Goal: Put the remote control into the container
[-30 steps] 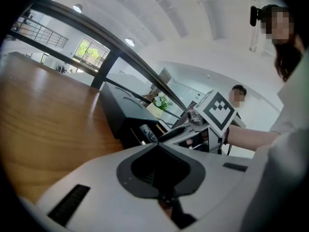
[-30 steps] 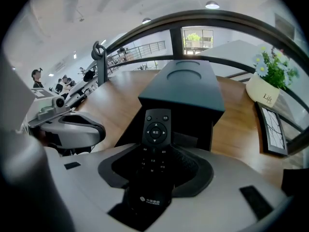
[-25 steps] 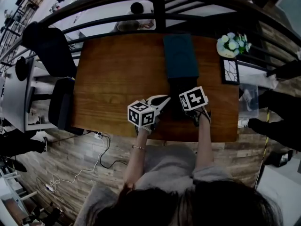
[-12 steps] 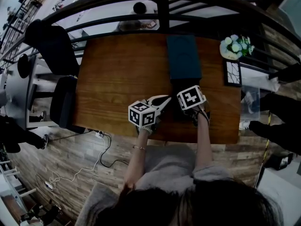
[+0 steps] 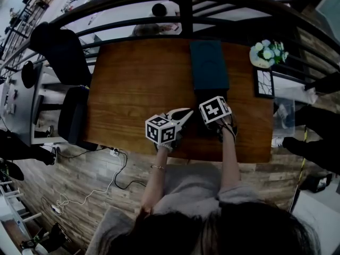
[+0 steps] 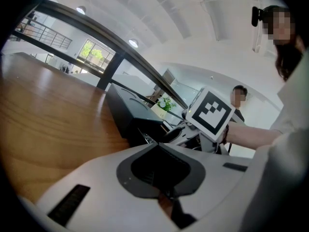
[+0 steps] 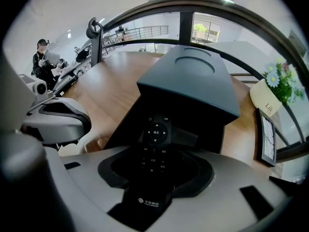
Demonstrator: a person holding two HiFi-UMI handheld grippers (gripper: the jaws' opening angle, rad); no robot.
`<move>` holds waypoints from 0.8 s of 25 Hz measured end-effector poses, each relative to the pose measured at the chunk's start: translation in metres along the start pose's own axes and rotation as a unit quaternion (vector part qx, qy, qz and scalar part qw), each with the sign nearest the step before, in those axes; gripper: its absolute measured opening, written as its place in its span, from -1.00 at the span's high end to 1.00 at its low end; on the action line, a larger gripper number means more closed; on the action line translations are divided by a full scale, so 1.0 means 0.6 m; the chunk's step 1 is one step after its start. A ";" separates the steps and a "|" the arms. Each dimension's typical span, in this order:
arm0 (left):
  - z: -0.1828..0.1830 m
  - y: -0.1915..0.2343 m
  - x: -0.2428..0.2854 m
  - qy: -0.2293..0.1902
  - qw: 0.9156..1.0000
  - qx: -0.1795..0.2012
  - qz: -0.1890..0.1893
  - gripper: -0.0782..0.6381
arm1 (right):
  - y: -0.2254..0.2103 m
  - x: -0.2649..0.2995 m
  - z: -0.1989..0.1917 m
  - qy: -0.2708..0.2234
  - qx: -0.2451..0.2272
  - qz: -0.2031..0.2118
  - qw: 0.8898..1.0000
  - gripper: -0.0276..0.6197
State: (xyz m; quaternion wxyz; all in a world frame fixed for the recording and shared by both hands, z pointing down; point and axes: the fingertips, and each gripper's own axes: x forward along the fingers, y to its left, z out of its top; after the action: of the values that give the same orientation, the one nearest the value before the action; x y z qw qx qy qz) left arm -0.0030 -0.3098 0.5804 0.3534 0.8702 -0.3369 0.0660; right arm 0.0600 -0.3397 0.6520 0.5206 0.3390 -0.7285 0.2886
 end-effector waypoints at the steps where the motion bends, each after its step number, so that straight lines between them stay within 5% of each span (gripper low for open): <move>1: 0.000 0.000 -0.002 0.000 1.000 0.000 0.000 0.77 | 0.001 0.000 0.001 -0.001 0.001 0.000 1.000 0.30; 20: -0.007 -0.011 -0.012 -0.002 1.000 -0.004 -0.010 0.77 | -0.010 -0.021 0.002 -0.035 0.038 -0.020 0.998 0.28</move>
State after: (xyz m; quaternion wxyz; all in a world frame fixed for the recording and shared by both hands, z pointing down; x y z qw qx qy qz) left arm -0.0042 -0.3000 0.5771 0.3566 0.8723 -0.3292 0.0590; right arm 0.0670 -0.3416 0.6398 0.4871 0.3834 -0.7276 0.2938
